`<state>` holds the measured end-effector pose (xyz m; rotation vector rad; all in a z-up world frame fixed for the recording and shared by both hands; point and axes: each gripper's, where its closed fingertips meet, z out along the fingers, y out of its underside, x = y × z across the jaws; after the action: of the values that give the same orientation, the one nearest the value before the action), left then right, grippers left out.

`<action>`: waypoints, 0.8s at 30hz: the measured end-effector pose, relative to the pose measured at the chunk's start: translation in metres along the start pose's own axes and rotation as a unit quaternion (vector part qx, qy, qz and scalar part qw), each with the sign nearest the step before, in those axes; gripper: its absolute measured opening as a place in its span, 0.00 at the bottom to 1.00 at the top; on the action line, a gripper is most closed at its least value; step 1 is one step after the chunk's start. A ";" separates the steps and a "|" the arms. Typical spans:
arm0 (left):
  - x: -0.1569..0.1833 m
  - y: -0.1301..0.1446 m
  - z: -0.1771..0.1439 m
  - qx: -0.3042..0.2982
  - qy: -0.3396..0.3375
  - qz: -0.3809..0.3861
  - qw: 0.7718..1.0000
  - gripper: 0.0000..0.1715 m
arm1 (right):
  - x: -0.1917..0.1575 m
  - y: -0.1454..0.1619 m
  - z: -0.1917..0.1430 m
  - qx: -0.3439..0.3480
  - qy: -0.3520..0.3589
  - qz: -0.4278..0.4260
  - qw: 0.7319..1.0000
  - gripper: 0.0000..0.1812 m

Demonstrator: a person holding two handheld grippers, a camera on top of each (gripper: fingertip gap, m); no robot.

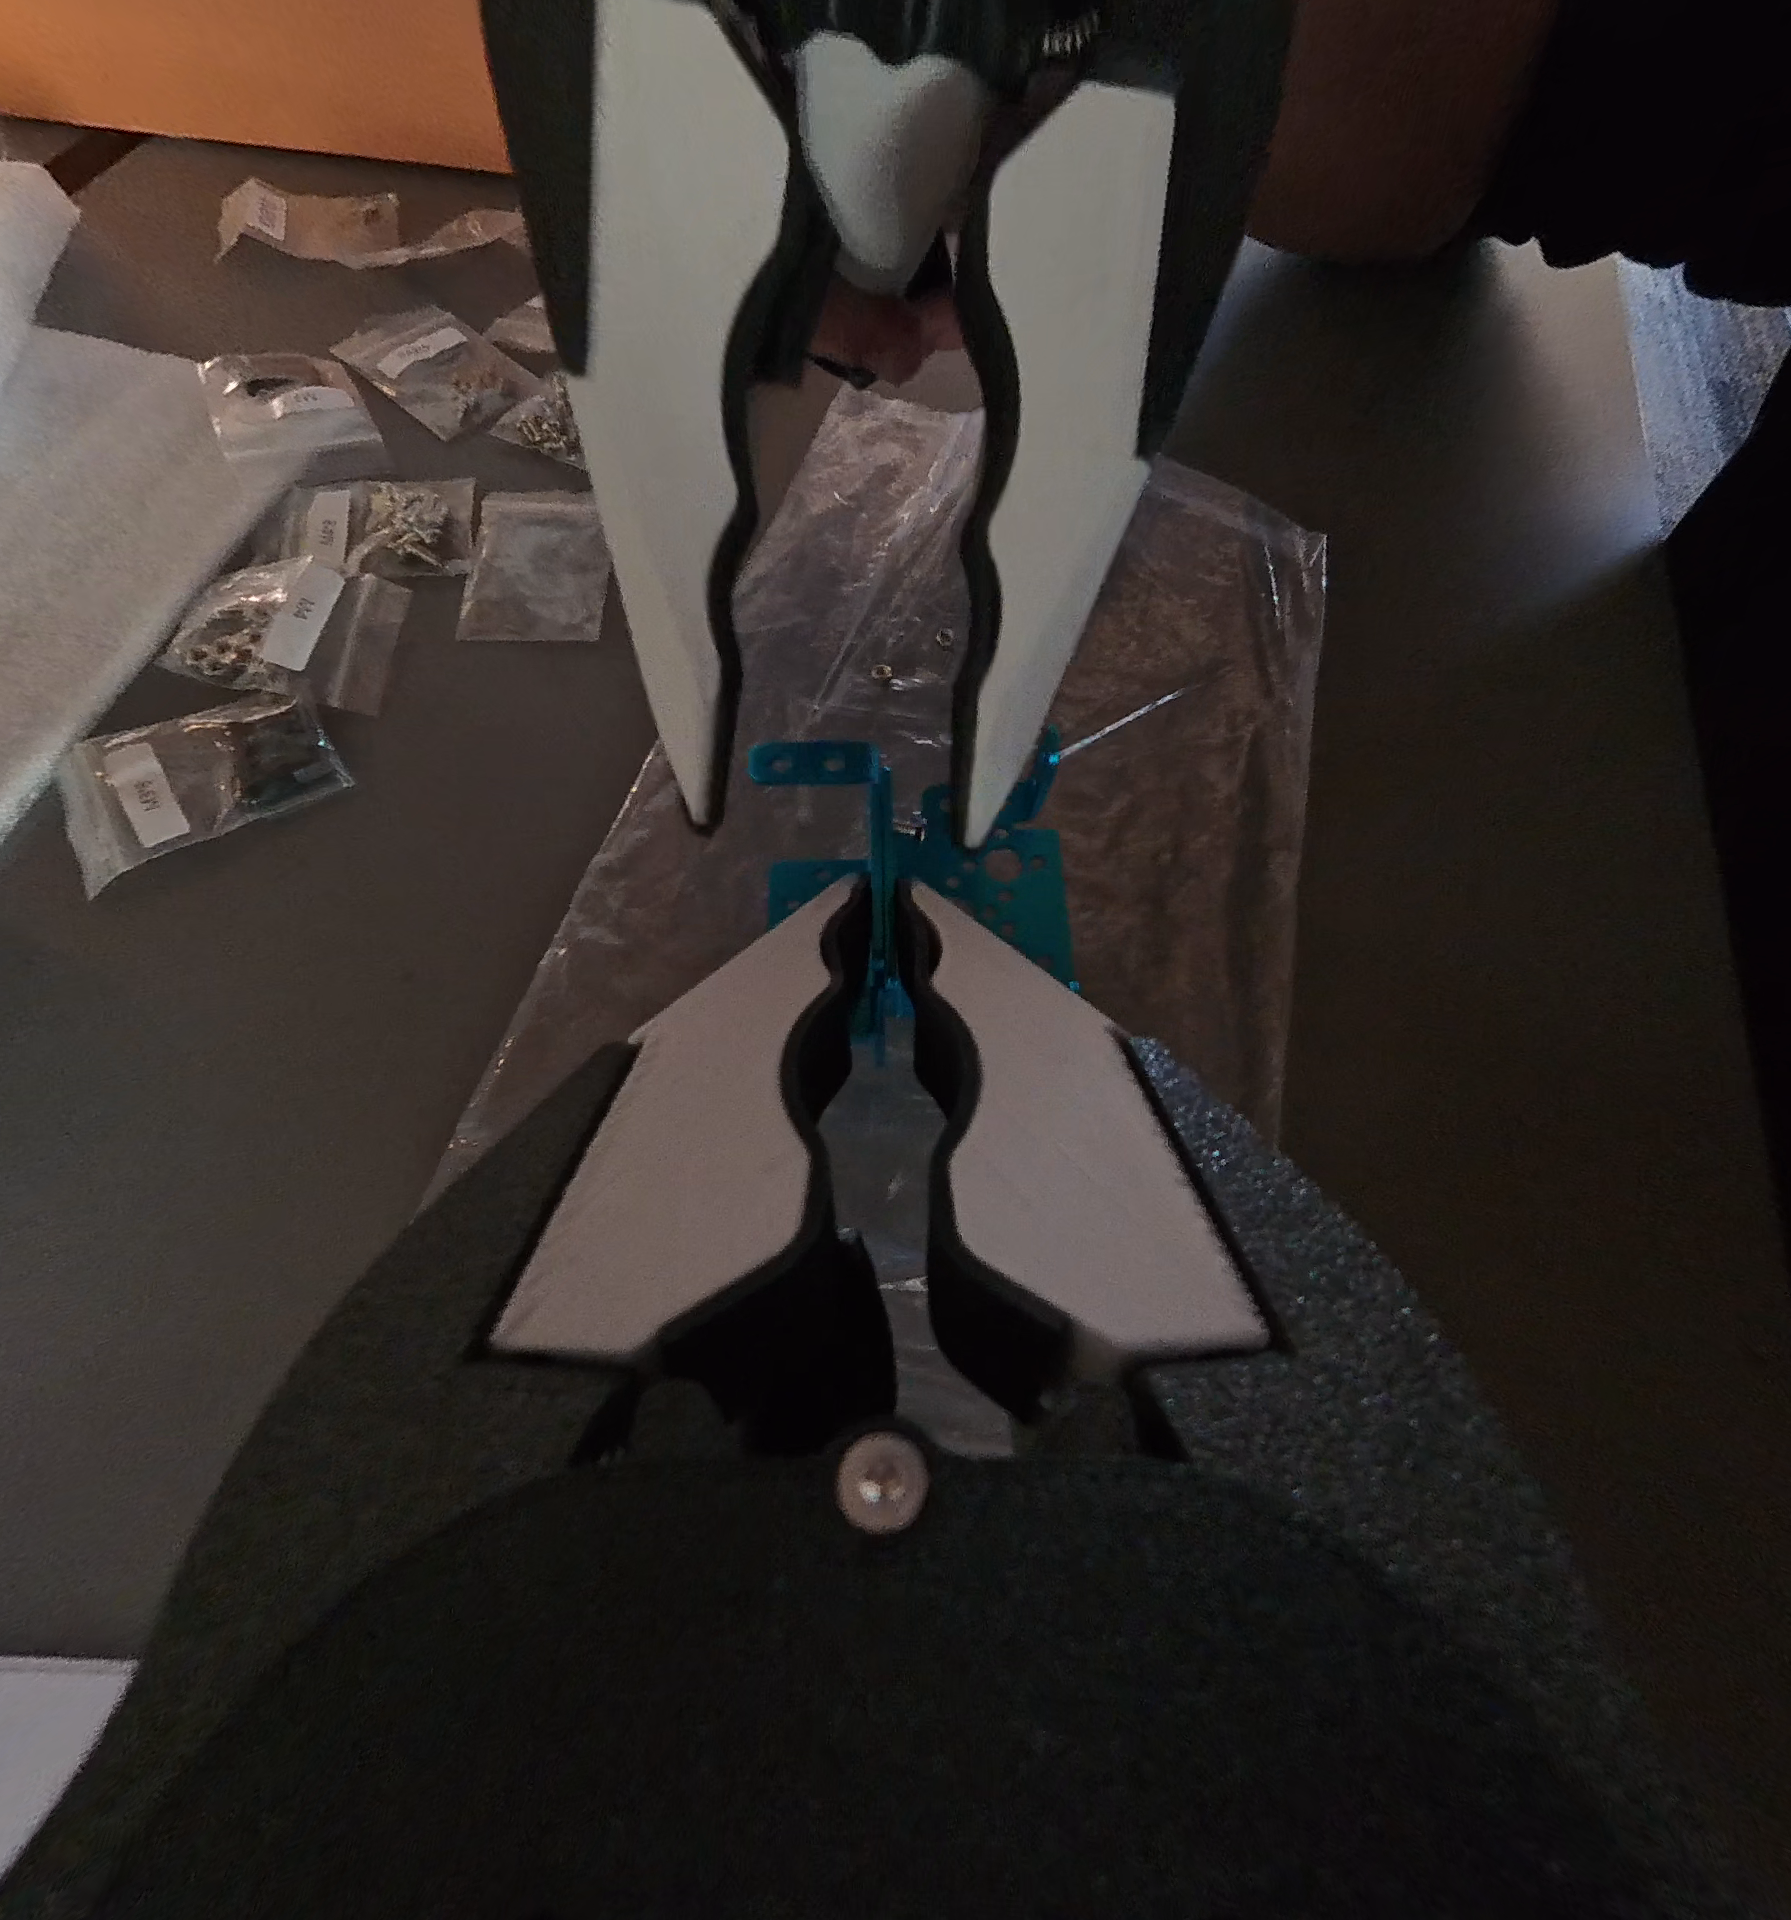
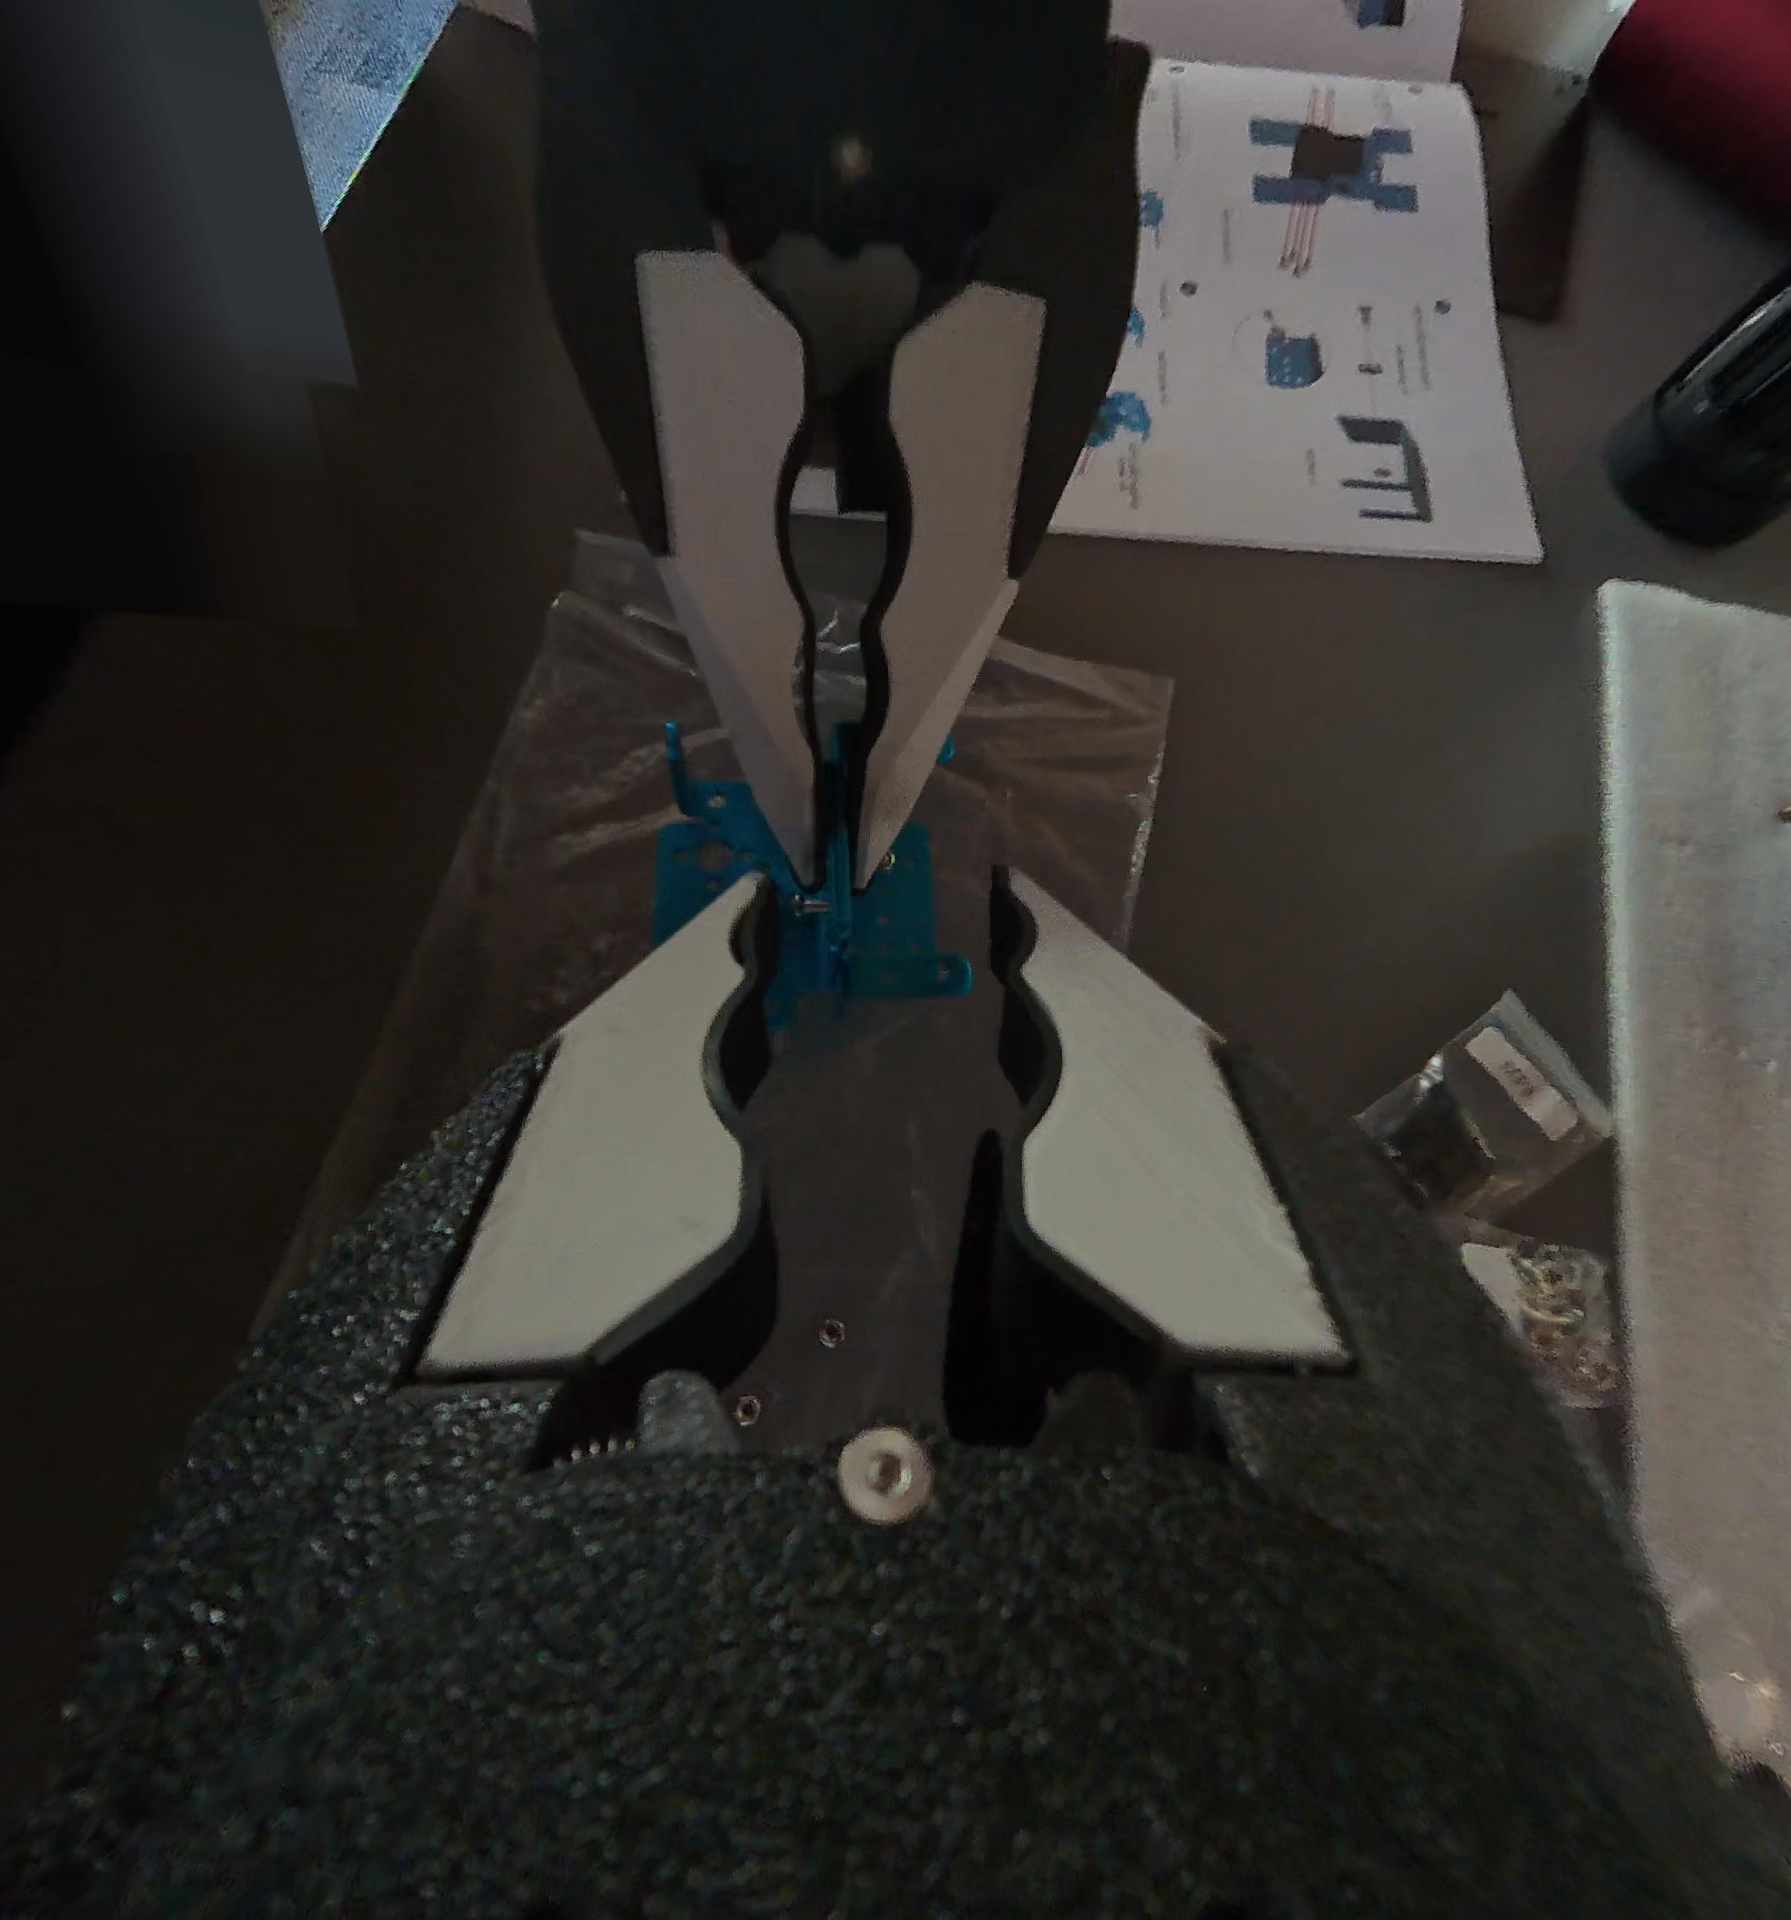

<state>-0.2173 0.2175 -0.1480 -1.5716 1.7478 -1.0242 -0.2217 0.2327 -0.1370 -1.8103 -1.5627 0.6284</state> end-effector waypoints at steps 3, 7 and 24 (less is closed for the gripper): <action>0.002 -0.001 0.001 0.003 0.004 -0.004 1.000 0.02 | 0.000 0.003 0.005 -0.008 0.008 -0.005 1.000 0.23; 0.000 -0.003 -0.001 0.007 -0.003 0.000 1.000 0.02 | 0.004 0.003 0.001 -0.013 0.026 -0.021 0.999 0.21; -0.011 -0.008 -0.002 0.042 -0.047 0.062 0.996 0.02 | 0.014 0.004 0.002 0.048 -0.023 0.061 0.997 0.18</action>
<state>-0.2128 0.2280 -0.1411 -1.4185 1.6935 -0.9352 -0.2182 0.2460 -0.1401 -1.8407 -1.4339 0.7933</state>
